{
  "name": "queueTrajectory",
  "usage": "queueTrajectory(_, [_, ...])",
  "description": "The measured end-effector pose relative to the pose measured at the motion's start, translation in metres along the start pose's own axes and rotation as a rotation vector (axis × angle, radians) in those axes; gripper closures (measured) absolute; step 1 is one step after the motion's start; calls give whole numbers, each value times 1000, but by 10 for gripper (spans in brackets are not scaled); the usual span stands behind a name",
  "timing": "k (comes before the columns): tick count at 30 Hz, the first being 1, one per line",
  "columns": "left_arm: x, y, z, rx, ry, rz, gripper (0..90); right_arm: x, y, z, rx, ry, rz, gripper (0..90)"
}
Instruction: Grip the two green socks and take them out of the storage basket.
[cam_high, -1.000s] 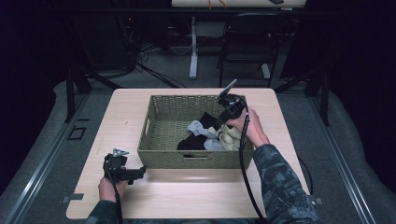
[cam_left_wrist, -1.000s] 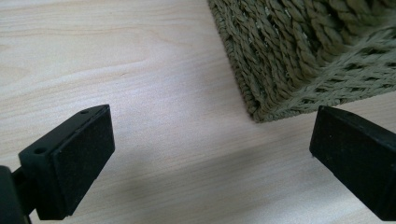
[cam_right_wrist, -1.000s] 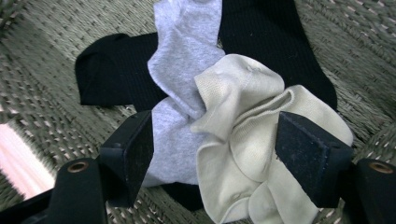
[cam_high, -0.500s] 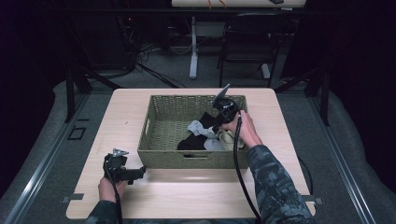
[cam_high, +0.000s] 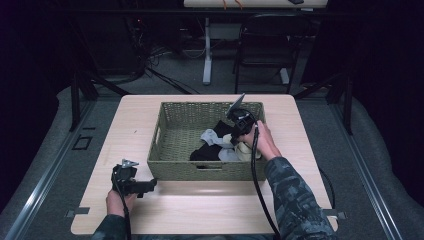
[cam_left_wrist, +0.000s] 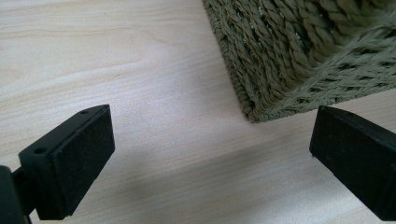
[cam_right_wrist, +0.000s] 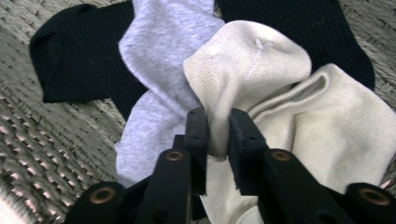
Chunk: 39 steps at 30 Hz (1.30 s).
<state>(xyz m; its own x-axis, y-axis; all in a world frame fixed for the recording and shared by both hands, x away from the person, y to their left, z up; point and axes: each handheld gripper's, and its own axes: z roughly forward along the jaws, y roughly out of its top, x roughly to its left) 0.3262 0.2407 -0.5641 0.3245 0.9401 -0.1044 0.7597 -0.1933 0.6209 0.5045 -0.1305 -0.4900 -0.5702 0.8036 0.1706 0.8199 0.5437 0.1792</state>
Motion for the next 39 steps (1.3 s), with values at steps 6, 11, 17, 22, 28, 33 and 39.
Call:
queueTrajectory(6, [0,0,1,1,0,2,0,4,-1,-10,0,5,-18,825])
queueTrajectory(11, [0,0,1,2,1,2,0,7,0,-20,-14,5,-26,828])
queueTrajectory(17, [-1,1,0,-1,-1,1,0,15,4,-38,-19,1,-59,829])
queueTrajectory(22, [-1,1,1,-2,0,3,0,21,5,-46,-34,8,-76,830])
queueTrajectory(28, [0,1,0,3,-2,7,1,30,8,-62,-42,-2,-105,830])
queueTrajectory(33, [-1,1,1,4,-3,8,1,32,10,-74,-49,-1,-107,830])
queueTrajectory(39, [-1,1,1,5,-4,9,1,34,12,-85,-70,-3,-111,830])
